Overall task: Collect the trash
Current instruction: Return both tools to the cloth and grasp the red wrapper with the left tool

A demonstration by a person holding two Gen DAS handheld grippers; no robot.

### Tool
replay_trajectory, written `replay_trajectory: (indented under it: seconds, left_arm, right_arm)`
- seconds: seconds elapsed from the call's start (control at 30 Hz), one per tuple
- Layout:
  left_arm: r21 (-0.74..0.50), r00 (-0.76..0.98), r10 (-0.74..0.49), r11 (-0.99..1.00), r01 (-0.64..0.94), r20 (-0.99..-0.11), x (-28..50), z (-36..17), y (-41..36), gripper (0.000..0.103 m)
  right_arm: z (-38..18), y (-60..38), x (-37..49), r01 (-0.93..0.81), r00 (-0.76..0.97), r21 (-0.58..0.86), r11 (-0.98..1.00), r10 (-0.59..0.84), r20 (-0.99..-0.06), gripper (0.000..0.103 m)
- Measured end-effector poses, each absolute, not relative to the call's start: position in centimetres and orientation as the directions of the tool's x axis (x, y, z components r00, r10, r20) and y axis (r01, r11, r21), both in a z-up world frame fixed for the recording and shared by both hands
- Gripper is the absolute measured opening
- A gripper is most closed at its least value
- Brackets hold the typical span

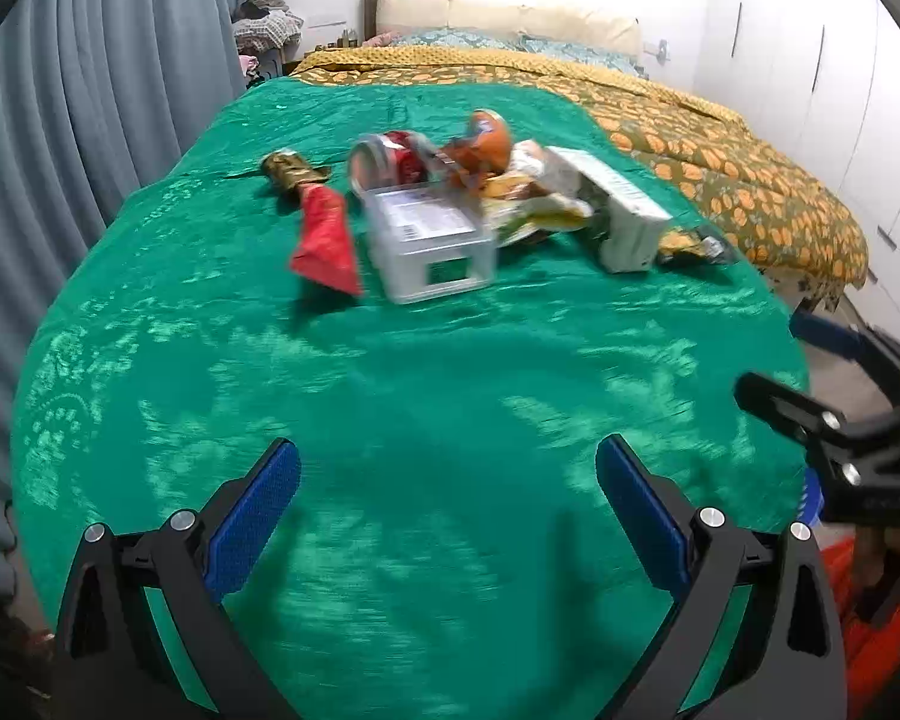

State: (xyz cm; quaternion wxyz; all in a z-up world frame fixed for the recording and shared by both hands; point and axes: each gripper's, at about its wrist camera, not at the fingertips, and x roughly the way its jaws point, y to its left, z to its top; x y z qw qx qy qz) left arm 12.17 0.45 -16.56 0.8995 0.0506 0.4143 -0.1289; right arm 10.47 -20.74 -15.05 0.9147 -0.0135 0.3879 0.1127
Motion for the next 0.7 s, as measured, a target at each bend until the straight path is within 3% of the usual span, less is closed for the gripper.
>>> replay_trajectory:
  seconds: [0.43, 0.7]
  left_arm:
    - [-0.124, 0.598, -0.27, 0.953, 0.275, -0.755, 19.3, -14.8, 4.6, 0.097]
    - [-0.076, 0.589, -0.215, 0.965, 0.251, -0.779, 25.9, -15.1, 4.5, 0.077]
  right_arm:
    - [-17.1, -14.6, 14.0, -0.296, 0.617, 0.022, 0.955, 0.209, -0.759, 0.099]
    - [-18.0, -14.7, 14.5, -0.296, 0.572, 0.049, 0.954, 0.218, -0.791, 0.099]
